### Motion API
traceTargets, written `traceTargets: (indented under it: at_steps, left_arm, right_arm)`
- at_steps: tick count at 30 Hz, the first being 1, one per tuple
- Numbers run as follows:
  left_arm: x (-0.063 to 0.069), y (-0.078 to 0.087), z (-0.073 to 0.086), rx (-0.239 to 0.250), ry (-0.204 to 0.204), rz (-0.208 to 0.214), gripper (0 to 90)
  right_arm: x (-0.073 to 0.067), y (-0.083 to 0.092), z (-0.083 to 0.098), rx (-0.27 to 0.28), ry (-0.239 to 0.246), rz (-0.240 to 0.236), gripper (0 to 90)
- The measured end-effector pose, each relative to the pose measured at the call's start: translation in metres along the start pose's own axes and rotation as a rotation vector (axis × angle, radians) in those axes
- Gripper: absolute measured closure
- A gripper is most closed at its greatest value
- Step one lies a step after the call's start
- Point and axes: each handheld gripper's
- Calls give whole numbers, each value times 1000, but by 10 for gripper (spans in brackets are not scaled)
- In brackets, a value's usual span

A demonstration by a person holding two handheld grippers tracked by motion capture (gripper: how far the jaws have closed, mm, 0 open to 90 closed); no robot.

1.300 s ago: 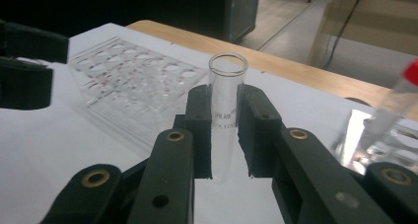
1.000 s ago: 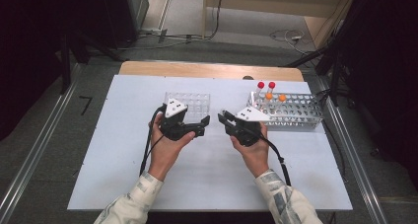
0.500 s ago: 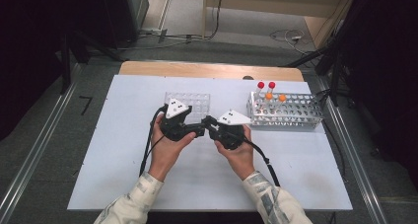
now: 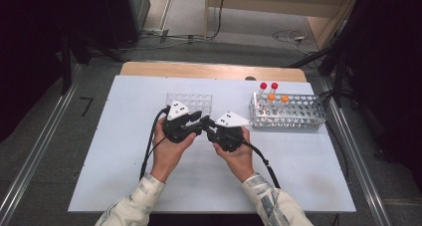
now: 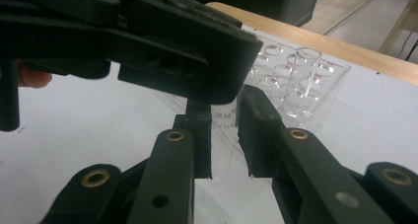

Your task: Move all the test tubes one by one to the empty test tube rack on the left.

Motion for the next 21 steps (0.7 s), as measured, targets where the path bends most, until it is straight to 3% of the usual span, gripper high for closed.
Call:
traceTargets:
  at_steps: [14,17,21]
  left_arm:
    - [-2,1,-1,4,4,3,773]
    - [-2,1,-2,12,2,-1,775]
    - [-2,0,-4,19,7,-3,775]
  right_arm:
    - [-1,2,-1,3,13,-1,712]
    - [0,2,-2,1,-6,-29,561]
    - [1,6,-2,-19,8,-17,374]
Point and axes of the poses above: each handheld gripper's, and its own axes: y roughly backward along the jaws, z roughly out of its underside, x roughly to its right, and after that the axes turned 7 degrees about y, right-handed
